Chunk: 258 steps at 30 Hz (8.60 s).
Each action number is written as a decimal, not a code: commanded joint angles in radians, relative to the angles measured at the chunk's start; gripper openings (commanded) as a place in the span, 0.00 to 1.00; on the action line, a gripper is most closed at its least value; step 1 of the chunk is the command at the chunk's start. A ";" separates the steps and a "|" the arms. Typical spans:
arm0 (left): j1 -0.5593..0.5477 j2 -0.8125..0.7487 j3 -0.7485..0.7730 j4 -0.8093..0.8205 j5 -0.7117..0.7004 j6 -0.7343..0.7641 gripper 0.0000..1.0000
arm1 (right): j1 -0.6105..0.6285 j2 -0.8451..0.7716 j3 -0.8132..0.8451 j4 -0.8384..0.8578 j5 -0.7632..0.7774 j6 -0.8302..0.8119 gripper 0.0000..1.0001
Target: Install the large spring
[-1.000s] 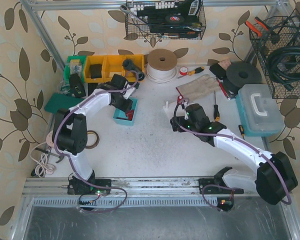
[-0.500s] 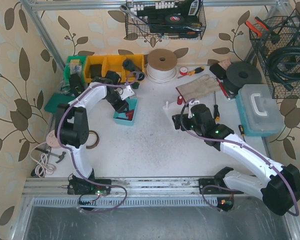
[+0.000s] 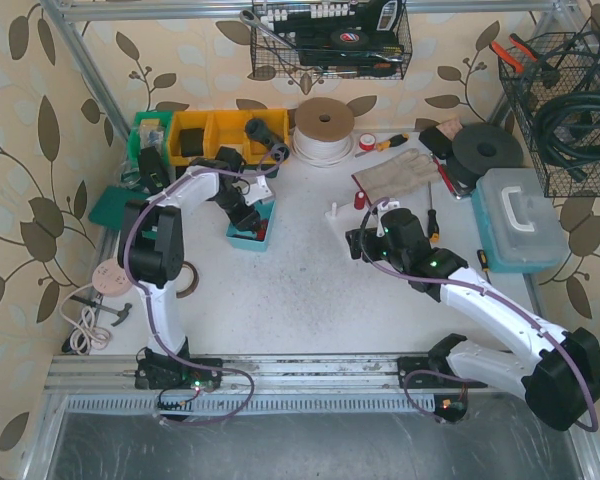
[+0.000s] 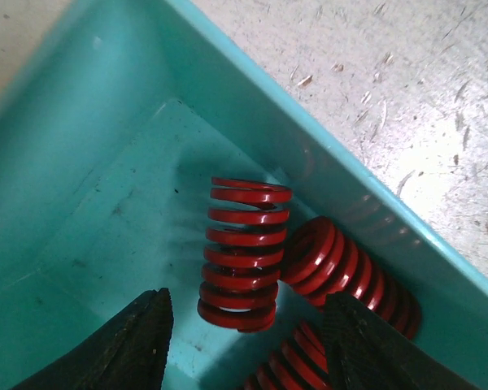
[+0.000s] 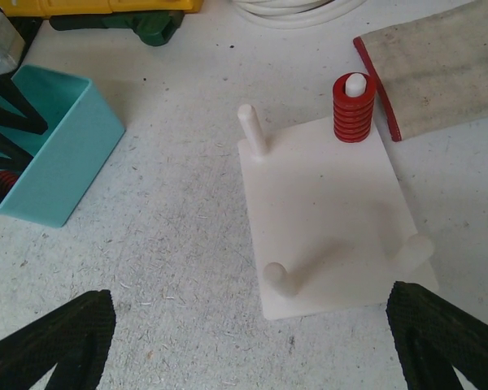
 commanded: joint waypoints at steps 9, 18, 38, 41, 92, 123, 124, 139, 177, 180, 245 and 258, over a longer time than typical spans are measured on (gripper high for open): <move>-0.035 0.050 -0.001 0.069 -0.035 0.045 0.55 | 0.004 0.000 0.006 -0.014 0.051 -0.025 0.90; -0.038 0.093 0.007 0.063 -0.070 0.047 0.51 | 0.004 -0.001 0.009 -0.015 0.055 -0.029 0.90; -0.042 0.030 0.107 0.012 -0.119 0.056 0.50 | 0.004 0.010 0.009 -0.011 0.043 -0.031 0.89; -0.040 0.032 0.101 -0.010 -0.121 0.054 0.49 | 0.004 0.008 0.009 -0.011 0.042 -0.032 0.89; -0.200 -0.620 -0.463 0.744 -0.012 -0.258 0.05 | -0.026 0.003 0.264 -0.261 -0.209 -0.001 0.84; -0.599 -0.736 -1.054 1.548 -0.119 -0.299 0.03 | 0.099 0.295 0.421 -0.320 -0.480 0.010 0.62; -0.601 -0.737 -1.055 1.548 -0.123 -0.299 0.03 | 0.105 0.310 0.432 -0.324 -0.484 0.006 0.62; -0.608 -0.740 -1.049 1.538 -0.137 -0.296 0.01 | 0.129 0.377 0.425 -0.400 -0.474 -0.056 0.58; -0.609 -0.743 -0.992 1.365 -0.642 -0.387 0.82 | -0.248 0.338 0.531 -0.597 -0.128 -0.207 0.00; -0.610 -0.758 -0.999 1.371 -0.625 -0.384 0.82 | -0.286 0.364 0.538 -0.599 -0.152 -0.214 0.00; -0.609 -0.803 -0.973 1.292 -0.694 -0.376 0.86 | -0.274 0.362 0.521 -0.542 -0.116 -0.142 0.58; -0.366 -0.814 -0.707 0.722 -0.758 -0.768 0.88 | -0.194 -0.062 0.137 -0.159 -0.069 -0.056 0.93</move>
